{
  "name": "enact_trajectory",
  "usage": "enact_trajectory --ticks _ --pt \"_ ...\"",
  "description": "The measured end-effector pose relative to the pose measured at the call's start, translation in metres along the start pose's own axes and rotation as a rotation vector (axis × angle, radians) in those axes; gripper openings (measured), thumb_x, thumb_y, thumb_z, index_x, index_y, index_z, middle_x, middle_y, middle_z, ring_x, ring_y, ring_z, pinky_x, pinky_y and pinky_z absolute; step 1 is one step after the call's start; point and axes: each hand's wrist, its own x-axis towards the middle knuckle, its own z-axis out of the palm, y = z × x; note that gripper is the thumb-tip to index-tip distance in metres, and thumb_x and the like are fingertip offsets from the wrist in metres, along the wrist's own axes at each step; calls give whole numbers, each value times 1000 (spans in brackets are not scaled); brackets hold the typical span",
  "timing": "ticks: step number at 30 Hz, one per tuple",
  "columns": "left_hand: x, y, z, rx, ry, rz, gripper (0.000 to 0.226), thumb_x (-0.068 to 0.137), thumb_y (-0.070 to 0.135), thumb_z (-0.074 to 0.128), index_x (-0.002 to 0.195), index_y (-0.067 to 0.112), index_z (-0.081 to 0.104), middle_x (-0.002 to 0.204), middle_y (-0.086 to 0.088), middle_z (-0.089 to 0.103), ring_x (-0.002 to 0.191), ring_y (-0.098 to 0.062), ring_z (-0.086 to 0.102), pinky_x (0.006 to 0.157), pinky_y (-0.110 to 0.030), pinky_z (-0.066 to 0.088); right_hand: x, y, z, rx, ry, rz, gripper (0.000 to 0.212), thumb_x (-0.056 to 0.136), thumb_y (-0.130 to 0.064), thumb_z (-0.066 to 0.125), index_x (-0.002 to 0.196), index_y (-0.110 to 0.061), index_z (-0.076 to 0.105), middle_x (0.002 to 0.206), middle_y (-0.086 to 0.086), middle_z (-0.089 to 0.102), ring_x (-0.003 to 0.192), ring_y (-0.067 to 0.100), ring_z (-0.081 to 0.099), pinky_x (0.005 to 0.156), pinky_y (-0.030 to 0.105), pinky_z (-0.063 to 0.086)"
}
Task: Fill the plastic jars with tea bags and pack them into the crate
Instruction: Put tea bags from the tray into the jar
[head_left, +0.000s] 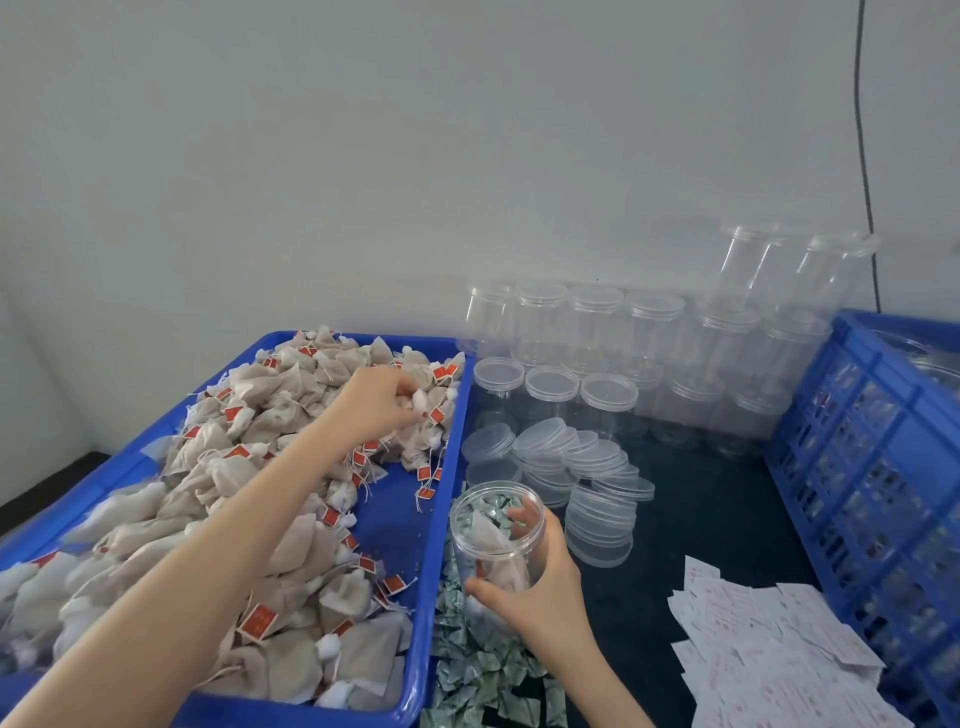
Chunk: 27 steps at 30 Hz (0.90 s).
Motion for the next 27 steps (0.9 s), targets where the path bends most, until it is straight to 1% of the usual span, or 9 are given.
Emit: enact_trajectory --ticks 5,8,11,16,20,22,24,25,27 --pt "-29 43 -39 -401 54 147 18 80 21 73 93 32 66 89 20 68 82 9 61 68 1 43 -1 -3 3 3 -19 8 95 46 -42 87 132 -40 45 126 -17 59 119 -3 55 103 25 47" --pt "-44 65 -50 -475 -9 231 18 79 22 74 93 33 69 89 20 70 87 11 61 73 0 43 -2 -3 3 9 -14 -4 94 47 -41 88 131 -41 45 126 -18 59 120 -2 54 100 20 47" --pt "-56 82 -51 -378 -92 324 18 81 24 73 95 32 67 86 22 67 85 13 57 71 -1 40 -3 -5 0 19 17 -32 90 50 -38 89 129 -43 46 122 -24 60 118 -5 55 89 8 45" --pt "-64 97 -30 -166 -279 406 15 80 20 70 90 31 66 82 17 65 80 4 57 68 -7 41 -3 -10 -4 55 60 -49 89 48 -40 88 127 -45 46 119 -32 59 114 -8 56 85 6 45" --pt "-65 101 1 106 -338 405 29 82 23 66 110 29 62 94 13 63 90 -7 54 77 -29 48 -2 -11 -7 61 63 -36 91 46 -43 87 126 -49 44 120 -35 57 114 -10 55 84 7 46" --pt "-64 102 14 179 -337 426 35 84 22 65 117 28 57 102 8 64 97 -12 52 75 -29 42 -2 -12 -8 58 52 -24 88 47 -43 88 124 -52 44 120 -33 58 113 -9 56 82 7 47" --pt "-63 101 20 229 -339 473 34 84 23 65 117 27 56 106 8 64 100 -13 52 74 -27 37 -3 -11 -9 54 56 -21 89 48 -43 88 126 -49 45 121 -26 61 113 -5 58 86 14 50" --pt "-62 100 22 236 -349 495 32 84 23 66 115 27 59 106 10 64 99 -11 52 75 -27 37 -3 -11 -9 48 60 -25 90 47 -43 88 126 -47 46 120 -25 62 113 -4 59 87 15 49" --pt "-58 95 21 172 -372 501 22 85 23 66 106 28 67 98 15 65 91 -4 55 74 -25 44 -4 -10 -9 44 61 -37 89 47 -43 88 125 -47 45 119 -31 59 112 -7 58 84 8 47"
